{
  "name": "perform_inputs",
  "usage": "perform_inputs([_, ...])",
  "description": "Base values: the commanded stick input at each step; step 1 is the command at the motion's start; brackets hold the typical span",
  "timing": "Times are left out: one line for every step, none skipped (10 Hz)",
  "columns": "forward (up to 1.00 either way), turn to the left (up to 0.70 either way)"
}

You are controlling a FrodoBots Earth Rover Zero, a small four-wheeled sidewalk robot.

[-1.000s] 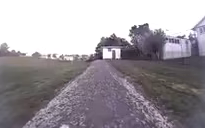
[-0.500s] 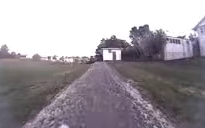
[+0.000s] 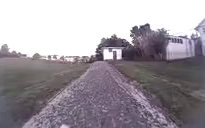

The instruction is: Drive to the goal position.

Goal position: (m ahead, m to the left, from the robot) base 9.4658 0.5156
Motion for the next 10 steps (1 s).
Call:
perform_inputs([0.7,0.0])
perform_inputs([0.7,0.0])
perform_inputs([0.7,0.0])
perform_inputs([0.7,0.0])
perform_inputs([0.7,0.0])
perform_inputs([0.7,0.0])
perform_inputs([0.7,0.0])
perform_inputs([0.7,0.0])
perform_inputs([0.7,0.0])
perform_inputs([0.7,0.0])
